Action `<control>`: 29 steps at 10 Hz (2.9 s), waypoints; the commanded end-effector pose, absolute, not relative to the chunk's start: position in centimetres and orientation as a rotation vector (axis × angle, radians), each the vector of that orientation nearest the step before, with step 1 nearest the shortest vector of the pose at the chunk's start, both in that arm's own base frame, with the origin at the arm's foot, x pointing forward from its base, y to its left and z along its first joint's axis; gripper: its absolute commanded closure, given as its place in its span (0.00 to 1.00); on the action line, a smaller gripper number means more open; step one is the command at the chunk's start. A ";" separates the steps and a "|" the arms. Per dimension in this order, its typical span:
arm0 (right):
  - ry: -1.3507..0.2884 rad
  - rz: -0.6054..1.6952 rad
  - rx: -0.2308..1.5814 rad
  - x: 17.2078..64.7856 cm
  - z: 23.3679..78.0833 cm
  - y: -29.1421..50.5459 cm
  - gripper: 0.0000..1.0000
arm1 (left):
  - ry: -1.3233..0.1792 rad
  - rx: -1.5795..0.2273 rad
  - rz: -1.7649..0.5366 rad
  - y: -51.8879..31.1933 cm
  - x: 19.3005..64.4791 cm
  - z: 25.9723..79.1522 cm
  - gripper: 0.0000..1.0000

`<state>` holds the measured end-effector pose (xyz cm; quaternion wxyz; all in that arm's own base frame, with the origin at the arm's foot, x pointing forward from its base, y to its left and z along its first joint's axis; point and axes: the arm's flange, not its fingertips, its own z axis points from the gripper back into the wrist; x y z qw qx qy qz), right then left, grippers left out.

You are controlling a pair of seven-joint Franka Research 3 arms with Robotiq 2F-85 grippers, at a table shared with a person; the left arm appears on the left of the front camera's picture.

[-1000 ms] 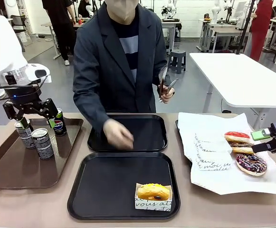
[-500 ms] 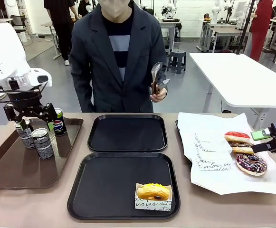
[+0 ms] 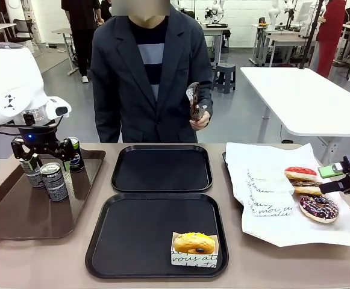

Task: Set up donuts and drinks on trays.
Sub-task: Pick up one Pepsi coke and place it on the Flat Tray.

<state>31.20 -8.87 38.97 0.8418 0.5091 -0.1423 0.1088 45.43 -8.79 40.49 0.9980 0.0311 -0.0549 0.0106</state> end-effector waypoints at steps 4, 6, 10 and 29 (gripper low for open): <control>-0.324 0.235 1.100 31.4 38.8 -8.8 0.00 | -0.052 0.044 0.084 -9.6 45.3 38.5 0.00; -0.324 0.235 1.100 31.4 38.8 -8.8 0.00 | -0.060 0.012 0.091 -9.3 45.3 38.7 0.18; -0.324 0.235 1.100 31.4 38.8 -8.8 0.00 | -0.040 0.004 0.108 -8.8 44.9 39.8 0.53; -0.324 0.235 1.100 31.4 38.8 -8.8 0.00 | -0.192 0.000 -0.258 -21.0 32.5 54.6 0.42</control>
